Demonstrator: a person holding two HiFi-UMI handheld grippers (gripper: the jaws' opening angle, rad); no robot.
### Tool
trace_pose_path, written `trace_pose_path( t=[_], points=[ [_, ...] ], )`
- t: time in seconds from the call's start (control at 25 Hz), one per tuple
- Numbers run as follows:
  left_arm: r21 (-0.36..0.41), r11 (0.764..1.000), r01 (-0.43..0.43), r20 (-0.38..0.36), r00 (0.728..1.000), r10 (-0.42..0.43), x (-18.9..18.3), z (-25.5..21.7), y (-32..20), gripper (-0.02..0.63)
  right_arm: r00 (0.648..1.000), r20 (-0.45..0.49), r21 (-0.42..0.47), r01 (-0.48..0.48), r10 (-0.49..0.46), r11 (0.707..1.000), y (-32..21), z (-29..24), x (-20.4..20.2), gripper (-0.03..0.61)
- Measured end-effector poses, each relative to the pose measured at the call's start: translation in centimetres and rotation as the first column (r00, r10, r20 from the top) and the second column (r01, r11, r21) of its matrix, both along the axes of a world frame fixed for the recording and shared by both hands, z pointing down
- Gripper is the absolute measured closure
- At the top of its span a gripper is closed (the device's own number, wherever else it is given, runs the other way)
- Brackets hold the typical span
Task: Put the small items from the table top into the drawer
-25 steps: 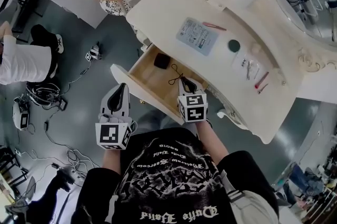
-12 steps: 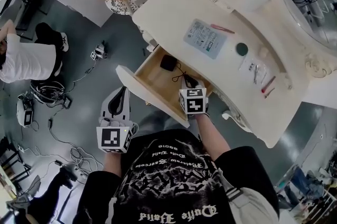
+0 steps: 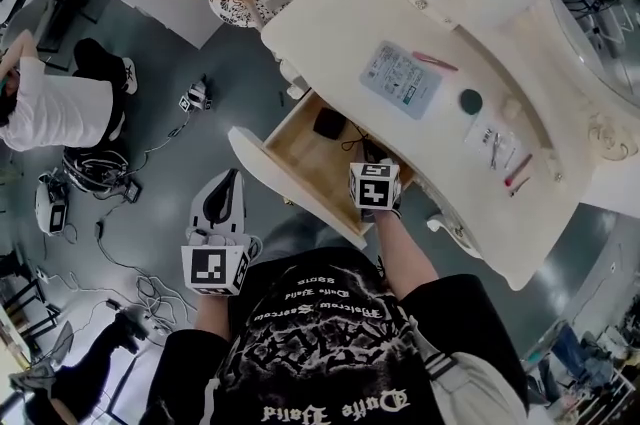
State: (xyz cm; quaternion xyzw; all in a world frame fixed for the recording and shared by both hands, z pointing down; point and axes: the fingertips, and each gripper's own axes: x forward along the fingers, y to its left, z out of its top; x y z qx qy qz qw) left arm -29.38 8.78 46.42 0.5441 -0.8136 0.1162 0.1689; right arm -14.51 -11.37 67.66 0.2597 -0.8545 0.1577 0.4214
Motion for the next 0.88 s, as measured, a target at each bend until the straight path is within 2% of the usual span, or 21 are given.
trace_pose_path(
  t=[0.12,0.88],
  points=[
    [-0.009,1.0,-0.002,-0.004,1.0,0.002,0.0,0.3,0.1,0.598,0.999,0.003,-0.008,-0.051,0.051,0.999,-1.0,0.5,0.1,0.535],
    [-0.042,0.999,0.028,-0.011,1.0,-0.028,-0.3,0.9,0.9,0.598,0.999,-0.019,-0.001,-0.047,0.047,0.999,-1.9,2.5,-0.8,0.535]
  ],
)
